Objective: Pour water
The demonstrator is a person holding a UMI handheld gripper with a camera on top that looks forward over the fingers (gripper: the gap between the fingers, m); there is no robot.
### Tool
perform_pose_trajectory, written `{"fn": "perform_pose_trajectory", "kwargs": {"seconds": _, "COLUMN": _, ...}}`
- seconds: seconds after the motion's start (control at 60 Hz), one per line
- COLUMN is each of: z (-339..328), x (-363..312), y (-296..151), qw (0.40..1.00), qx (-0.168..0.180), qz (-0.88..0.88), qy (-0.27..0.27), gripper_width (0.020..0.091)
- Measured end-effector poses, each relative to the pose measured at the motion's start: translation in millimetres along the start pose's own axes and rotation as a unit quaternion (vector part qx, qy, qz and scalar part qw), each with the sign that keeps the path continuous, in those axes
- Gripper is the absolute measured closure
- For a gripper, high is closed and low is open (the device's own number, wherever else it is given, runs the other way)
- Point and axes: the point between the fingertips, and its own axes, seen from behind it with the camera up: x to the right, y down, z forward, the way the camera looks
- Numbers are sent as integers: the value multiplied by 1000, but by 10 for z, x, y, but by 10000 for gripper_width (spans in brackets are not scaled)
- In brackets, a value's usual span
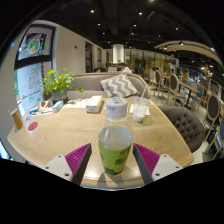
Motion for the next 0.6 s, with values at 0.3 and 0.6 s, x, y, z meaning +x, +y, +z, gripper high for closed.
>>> {"fn": "perform_pose_trajectory", "kwargs": {"seconds": 0.3, "z": 227, "x": 71, "y": 6, "qw": 1000, "qx": 15, "qz": 7, "qy": 6, "gripper_width": 615}}
{"fn": "perform_pose_trajectory", "kwargs": {"seconds": 0.6, "z": 262, "x": 5, "y": -98, "qw": 999, "qx": 5, "qz": -23, "qy": 43, "gripper_width": 702}}
